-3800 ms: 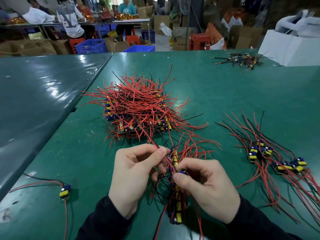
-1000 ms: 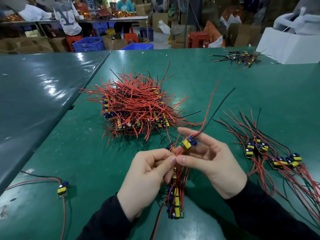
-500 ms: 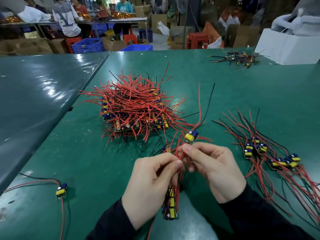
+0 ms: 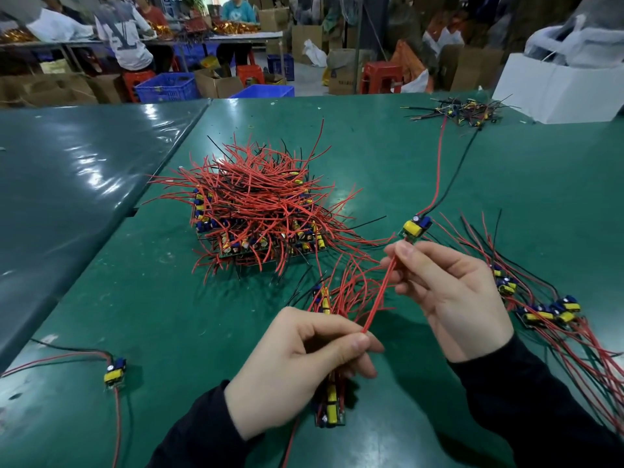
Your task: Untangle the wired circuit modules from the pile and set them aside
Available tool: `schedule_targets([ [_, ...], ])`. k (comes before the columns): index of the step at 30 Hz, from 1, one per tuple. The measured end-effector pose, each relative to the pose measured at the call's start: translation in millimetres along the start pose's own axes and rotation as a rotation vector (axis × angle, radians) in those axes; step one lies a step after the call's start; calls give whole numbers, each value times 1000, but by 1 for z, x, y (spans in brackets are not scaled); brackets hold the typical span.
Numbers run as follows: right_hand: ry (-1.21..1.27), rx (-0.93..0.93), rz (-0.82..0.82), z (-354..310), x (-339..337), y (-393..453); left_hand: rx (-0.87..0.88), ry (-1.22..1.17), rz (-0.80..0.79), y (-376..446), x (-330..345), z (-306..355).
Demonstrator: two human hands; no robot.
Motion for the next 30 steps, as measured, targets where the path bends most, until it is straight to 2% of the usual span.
schedule_targets([
  [5,-45,-75,-14,-6,3,-3,-165,-110,-25,-1,2,-8],
  [11,-73,-188,-127,-6,16,-18,-283,-133,145,-1,-2,-20],
  [14,-35,-183,-104,-8,15,-16,-266,-149,171,0,-2,-20],
  [18,-29,-113,46,-8,1,-5,-238,-166,143,1,-4,-17],
  [23,-26,-32,101,-4,-3,-1,-185,-121,65,-1,-4,-13],
  [30,57,134,75,9,-1,1,71,92,-75,-4,5,3],
])
Point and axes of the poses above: each hand's wrist, its own y-axis towards the middle knuckle, its own x-axis out of the palm, z = x × y, the point moved 5 cm from there along y, towards the middle knuckle, and after that the axes turned 2 degrees about -y, right-handed, at the moved point
